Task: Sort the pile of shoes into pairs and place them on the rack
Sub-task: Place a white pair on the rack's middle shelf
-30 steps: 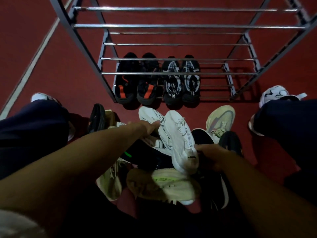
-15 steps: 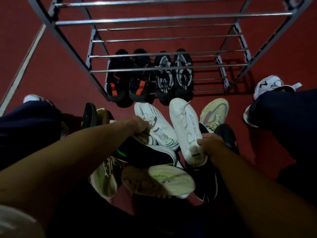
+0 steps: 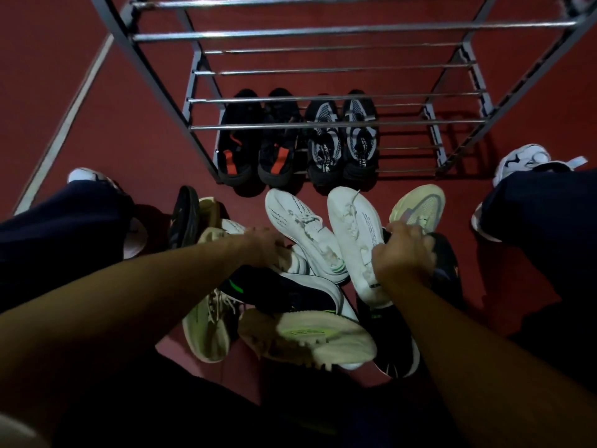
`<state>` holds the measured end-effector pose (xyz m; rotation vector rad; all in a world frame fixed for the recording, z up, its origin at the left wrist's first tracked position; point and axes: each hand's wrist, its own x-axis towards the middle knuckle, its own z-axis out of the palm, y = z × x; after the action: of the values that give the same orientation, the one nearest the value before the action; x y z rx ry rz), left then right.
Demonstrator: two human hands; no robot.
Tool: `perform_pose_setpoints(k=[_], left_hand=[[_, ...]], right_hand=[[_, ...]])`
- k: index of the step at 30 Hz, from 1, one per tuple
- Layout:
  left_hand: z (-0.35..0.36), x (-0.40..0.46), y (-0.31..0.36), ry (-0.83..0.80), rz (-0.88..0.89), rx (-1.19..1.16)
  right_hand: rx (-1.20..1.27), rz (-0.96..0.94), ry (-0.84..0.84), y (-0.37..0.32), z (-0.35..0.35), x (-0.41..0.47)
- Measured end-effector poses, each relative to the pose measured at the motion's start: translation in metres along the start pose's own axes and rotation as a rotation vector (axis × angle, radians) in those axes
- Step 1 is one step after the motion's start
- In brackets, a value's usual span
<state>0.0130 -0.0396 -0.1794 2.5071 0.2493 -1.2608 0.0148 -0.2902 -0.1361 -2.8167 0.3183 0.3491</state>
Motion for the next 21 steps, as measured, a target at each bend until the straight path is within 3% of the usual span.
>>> perform_pose_setpoints(k=[2, 4, 7, 9, 10, 11, 16, 21], left_hand=[[0.009, -0.006, -0.011, 0.275, -0.007, 0.293], [0.010, -0.031, -0.016, 0.321, 0.077, 0.230], [0.006, -0.064, -0.020, 0.154, 0.355, 0.123], [0.009, -0.084, -0.027, -0.145, 0.176, 0.089], [0.016, -0.087, -0.032, -0.204, 0.072, 0.072], [0.023, -0.088, -0.037, -0.220, 0.079, 0.082], [0.037, -0.081, -0.043, 0.027, -0.058, -0.331], [0.028, -0.062, -0.043, -0.005, -0.219, -1.020]], right_hand=[[0.069, -0.237, 0.025, -0.021, 0.002, -0.004], [0.159, -0.380, -0.096, -0.040, 0.015, -0.008], [0.118, -0.445, -0.372, -0.054, 0.037, -0.019], [-0.002, -0.450, -0.450, -0.054, 0.050, -0.025], [-0.038, -0.446, -0.434, -0.053, 0.054, -0.026], [-0.052, -0.444, -0.408, -0.054, 0.057, -0.025], [0.041, -0.387, -0.408, -0.056, 0.052, -0.015], [0.068, -0.314, -0.414, -0.051, 0.051, -0.008]])
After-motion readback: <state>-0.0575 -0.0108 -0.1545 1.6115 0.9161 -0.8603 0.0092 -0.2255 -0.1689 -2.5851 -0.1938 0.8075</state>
